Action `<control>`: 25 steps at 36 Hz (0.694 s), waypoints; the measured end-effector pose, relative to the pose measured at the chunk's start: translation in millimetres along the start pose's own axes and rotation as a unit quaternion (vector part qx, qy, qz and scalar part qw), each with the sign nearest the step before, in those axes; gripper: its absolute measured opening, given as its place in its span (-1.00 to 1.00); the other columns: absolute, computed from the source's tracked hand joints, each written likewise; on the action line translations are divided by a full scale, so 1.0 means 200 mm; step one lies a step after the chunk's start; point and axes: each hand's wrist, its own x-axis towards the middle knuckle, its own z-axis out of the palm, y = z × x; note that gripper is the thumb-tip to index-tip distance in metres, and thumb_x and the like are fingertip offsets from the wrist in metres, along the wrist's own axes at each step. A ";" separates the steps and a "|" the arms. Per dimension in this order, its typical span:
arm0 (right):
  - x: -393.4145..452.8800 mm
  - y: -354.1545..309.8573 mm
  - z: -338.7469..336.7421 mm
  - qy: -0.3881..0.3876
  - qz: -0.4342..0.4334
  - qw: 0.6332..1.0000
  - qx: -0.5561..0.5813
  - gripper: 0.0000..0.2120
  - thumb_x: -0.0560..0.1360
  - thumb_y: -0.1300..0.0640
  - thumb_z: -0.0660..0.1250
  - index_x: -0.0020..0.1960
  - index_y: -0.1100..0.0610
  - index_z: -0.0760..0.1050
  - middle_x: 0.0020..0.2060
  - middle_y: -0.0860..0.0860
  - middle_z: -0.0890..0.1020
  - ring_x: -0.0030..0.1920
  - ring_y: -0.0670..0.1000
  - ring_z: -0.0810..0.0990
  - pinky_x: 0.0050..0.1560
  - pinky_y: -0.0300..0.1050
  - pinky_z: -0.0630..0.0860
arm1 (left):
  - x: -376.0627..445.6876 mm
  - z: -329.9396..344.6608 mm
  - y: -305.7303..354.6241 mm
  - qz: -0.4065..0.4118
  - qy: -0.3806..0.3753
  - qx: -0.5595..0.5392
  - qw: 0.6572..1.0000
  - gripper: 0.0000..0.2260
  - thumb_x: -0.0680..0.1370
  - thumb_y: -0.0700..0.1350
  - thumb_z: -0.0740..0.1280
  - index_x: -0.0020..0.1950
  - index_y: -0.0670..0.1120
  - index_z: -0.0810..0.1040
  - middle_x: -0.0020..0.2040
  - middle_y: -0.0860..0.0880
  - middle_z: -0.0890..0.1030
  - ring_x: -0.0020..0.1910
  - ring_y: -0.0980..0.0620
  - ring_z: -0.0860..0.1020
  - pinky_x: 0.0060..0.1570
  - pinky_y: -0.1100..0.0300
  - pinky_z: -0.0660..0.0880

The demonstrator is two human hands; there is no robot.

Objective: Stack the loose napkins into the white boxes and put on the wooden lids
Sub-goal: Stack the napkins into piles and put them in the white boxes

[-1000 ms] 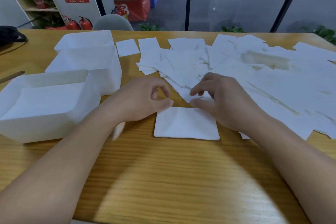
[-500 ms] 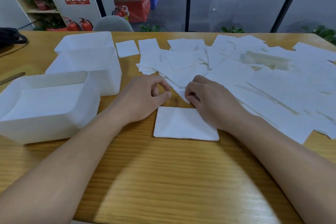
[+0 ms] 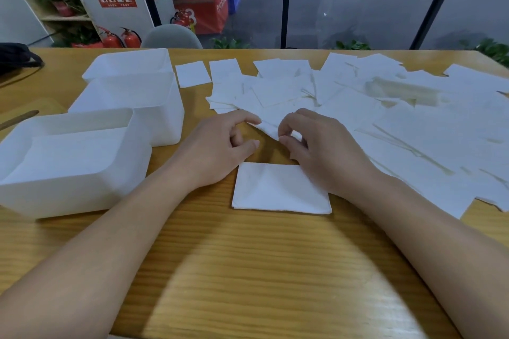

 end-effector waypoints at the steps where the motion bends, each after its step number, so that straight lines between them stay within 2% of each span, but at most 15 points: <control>1: -0.01 -0.01 -0.02 0.004 -0.001 1.000 0.009 -0.92 0.70 0.06 0.34 0.04 -0.06 0.55 -0.11 -0.15 0.60 -0.21 -0.12 0.56 -0.18 -0.12 0.46 | 0.00 0.00 0.00 -0.006 -0.001 -0.004 1.000 -0.70 0.73 0.07 0.37 0.46 0.20 0.54 -0.28 0.09 0.71 -0.24 0.18 0.64 -0.05 0.21 0.50; 3: -0.03 -0.02 -0.07 0.007 0.000 1.000 0.027 -0.92 0.72 0.07 0.33 0.05 -0.06 0.54 -0.22 -0.13 0.62 -0.27 -0.12 0.56 -0.30 -0.18 0.37 | 0.00 -0.01 0.01 -0.019 0.009 -0.021 1.000 -0.70 0.78 0.09 0.23 0.53 0.19 0.49 -0.27 0.07 0.73 -0.22 0.22 0.66 0.04 0.17 0.50; 5: -0.05 -0.01 -0.11 0.003 0.006 0.997 0.074 -0.92 0.72 0.07 0.33 0.06 -0.07 0.55 -0.24 -0.13 0.65 -0.31 -0.08 0.61 -0.31 -0.10 0.47 | 0.00 -0.02 0.01 -0.037 0.030 -0.050 0.998 -0.67 0.81 0.08 0.10 0.54 0.15 0.49 -0.25 0.04 0.74 -0.30 0.19 0.65 -0.02 0.11 0.55; 6: -0.07 -0.01 -0.12 -0.003 0.011 0.994 0.111 -0.92 0.72 0.07 0.34 0.06 -0.06 0.57 -0.23 -0.14 0.67 -0.27 -0.08 0.66 -0.25 -0.06 0.56 | 0.00 -0.02 0.01 -0.048 0.040 -0.071 0.996 -0.66 0.82 0.07 0.07 0.53 0.14 0.50 -0.23 0.03 0.75 -0.33 0.12 0.66 -0.10 0.08 0.58; 8: -0.08 0.00 -0.14 -0.019 0.007 0.985 0.169 -0.92 0.71 0.11 0.37 0.07 -0.03 0.61 -0.13 -0.16 0.73 -0.06 -0.09 0.74 -0.01 -0.01 0.66 | 0.01 -0.04 0.02 -0.068 0.056 -0.109 0.990 -0.64 0.81 0.13 0.05 0.52 0.13 0.50 -0.16 0.01 0.77 -0.33 0.01 0.71 -0.21 0.03 0.59; 10: -0.09 0.01 -0.16 -0.030 -0.011 0.981 0.191 -0.92 0.70 0.14 0.40 0.07 -0.01 0.65 0.02 -0.16 0.75 0.12 -0.08 0.73 0.18 -0.07 0.64 | 0.01 -0.04 0.03 -0.084 0.064 -0.119 0.987 -0.53 0.78 0.28 0.04 0.54 0.11 0.50 -0.07 0.02 0.77 -0.26 -0.01 0.75 -0.21 -0.01 0.64; 12: -0.10 0.01 -0.18 -0.038 -0.020 0.976 0.213 -0.90 0.67 0.19 0.42 0.02 0.03 0.66 0.07 -0.16 0.76 0.17 -0.06 0.72 0.23 -0.13 0.63 | 0.02 -0.04 0.02 -0.097 0.065 -0.114 0.987 -0.42 0.71 0.40 0.04 0.53 0.12 0.53 0.05 0.06 0.73 -0.12 0.01 0.76 -0.11 0.04 0.71; 14: -0.10 0.01 -0.18 -0.044 -0.028 0.974 0.222 -0.90 0.65 0.22 0.44 -0.01 0.06 0.67 0.09 -0.15 0.76 0.18 -0.07 0.72 0.25 -0.19 0.61 | 0.03 -0.04 -0.01 -0.116 0.066 -0.153 0.979 -0.48 0.64 0.49 0.15 0.41 0.24 0.59 0.09 0.07 0.75 0.05 0.03 0.74 0.11 -0.03 0.70; 16: -0.11 0.01 -0.18 -0.048 -0.036 0.974 0.219 -0.91 0.64 0.23 0.46 -0.02 0.09 0.68 0.09 -0.15 0.77 0.19 -0.08 0.72 0.25 -0.24 0.58 | 0.03 -0.05 -0.04 -0.134 0.060 -0.183 0.972 -0.56 0.54 0.48 0.36 0.32 0.30 0.62 0.12 0.09 0.76 0.13 0.03 0.73 0.26 -0.09 0.64; 19: -0.10 0.02 -0.16 -0.035 -0.033 0.975 0.219 -0.92 0.61 0.24 0.49 -0.03 0.09 0.69 0.07 -0.15 0.77 0.17 -0.07 0.73 0.24 -0.22 0.60 | 0.02 -0.05 -0.05 -0.120 0.027 -0.200 0.972 -0.59 0.52 0.24 0.58 0.33 0.26 0.63 0.06 0.01 0.79 0.07 0.00 0.75 0.26 -0.10 0.64; 21: -0.10 0.03 -0.15 -0.021 -0.027 0.976 0.214 -0.92 0.60 0.23 0.52 0.01 0.07 0.71 0.11 -0.16 0.76 0.18 -0.05 0.73 0.23 -0.13 0.63 | 0.01 -0.05 -0.04 -0.101 0.012 -0.221 0.970 -0.64 0.56 0.04 0.60 0.33 0.21 0.65 0.06 -0.02 0.79 0.06 -0.05 0.77 0.26 -0.19 0.65; 23: -0.09 0.03 -0.15 -0.008 -0.018 0.976 0.216 -0.85 0.58 0.17 0.55 0.14 0.04 0.70 0.22 -0.16 0.71 0.22 -0.03 0.71 0.20 -0.06 0.66 | 0.01 -0.05 -0.03 -0.086 0.024 -0.206 0.975 -0.70 0.56 0.02 0.59 0.27 0.24 0.69 0.11 0.02 0.78 0.11 -0.02 0.75 0.26 -0.20 0.66; 25: -0.08 0.02 -0.16 0.007 0.016 0.972 0.235 -0.67 0.58 0.06 0.56 0.32 -0.03 0.64 0.30 -0.18 0.67 0.18 -0.02 0.72 0.13 0.03 0.70 | 0.01 -0.05 -0.01 -0.072 0.028 -0.201 0.977 -0.75 0.55 0.07 0.58 0.21 0.23 0.72 0.14 0.03 0.77 0.15 -0.03 0.74 0.26 -0.24 0.65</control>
